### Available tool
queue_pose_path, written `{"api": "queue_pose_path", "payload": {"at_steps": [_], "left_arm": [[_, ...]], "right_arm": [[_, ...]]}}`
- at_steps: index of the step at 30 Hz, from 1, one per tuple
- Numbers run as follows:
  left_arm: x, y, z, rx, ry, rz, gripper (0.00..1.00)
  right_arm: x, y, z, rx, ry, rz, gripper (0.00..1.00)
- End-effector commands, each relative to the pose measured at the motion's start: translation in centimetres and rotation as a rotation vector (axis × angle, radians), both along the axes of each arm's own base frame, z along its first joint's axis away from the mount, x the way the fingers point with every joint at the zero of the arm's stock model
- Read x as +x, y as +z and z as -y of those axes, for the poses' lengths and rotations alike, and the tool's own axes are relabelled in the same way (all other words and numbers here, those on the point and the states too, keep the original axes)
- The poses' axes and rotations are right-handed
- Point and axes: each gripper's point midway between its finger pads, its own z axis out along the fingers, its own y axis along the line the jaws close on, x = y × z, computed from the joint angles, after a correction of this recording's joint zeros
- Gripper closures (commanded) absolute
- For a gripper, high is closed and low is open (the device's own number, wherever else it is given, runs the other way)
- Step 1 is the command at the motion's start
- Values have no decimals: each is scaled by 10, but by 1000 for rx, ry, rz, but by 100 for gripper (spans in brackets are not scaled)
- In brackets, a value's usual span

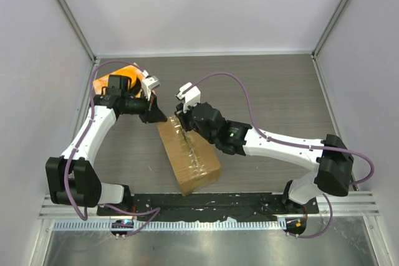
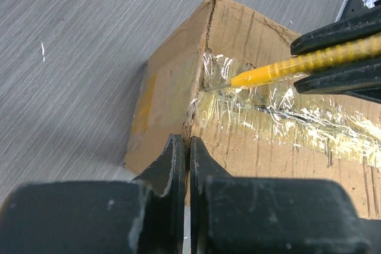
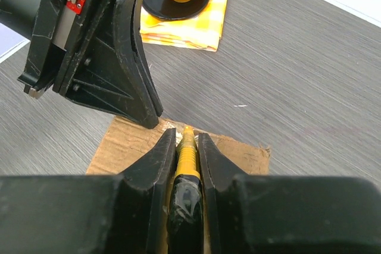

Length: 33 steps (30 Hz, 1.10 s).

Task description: Unpack the express box

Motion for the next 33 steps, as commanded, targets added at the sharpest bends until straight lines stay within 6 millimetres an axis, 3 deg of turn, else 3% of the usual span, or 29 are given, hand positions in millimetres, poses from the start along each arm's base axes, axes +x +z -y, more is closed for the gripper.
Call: {"api": "queue_pose_path", "payload": {"at_steps": [1, 5, 8, 13, 16, 23, 33], "left_arm": [[8, -35, -29, 161, 108, -37, 100], [5, -34, -29, 160, 117, -44, 100], [1, -36, -29, 175, 127, -46, 100], [-5, -37, -30, 187, 145, -46, 100], [-5, -36, -30, 191, 150, -41, 100], [-8, -38, -28, 186, 134, -52, 100], [-12, -39, -24, 181, 106, -62, 100]], "right_arm": [[-26, -20, 14, -89, 4, -68, 99], [-20, 3, 8, -48, -12, -27, 99], [-13, 35, 3, 6, -28, 24, 99], [-15, 67, 2, 77, -42, 96, 99], [-21, 65, 0, 79, -21, 91, 99], [-24, 34, -5, 18, 2, 64, 99], [-13, 34, -7, -58, -13, 144, 99]]}}
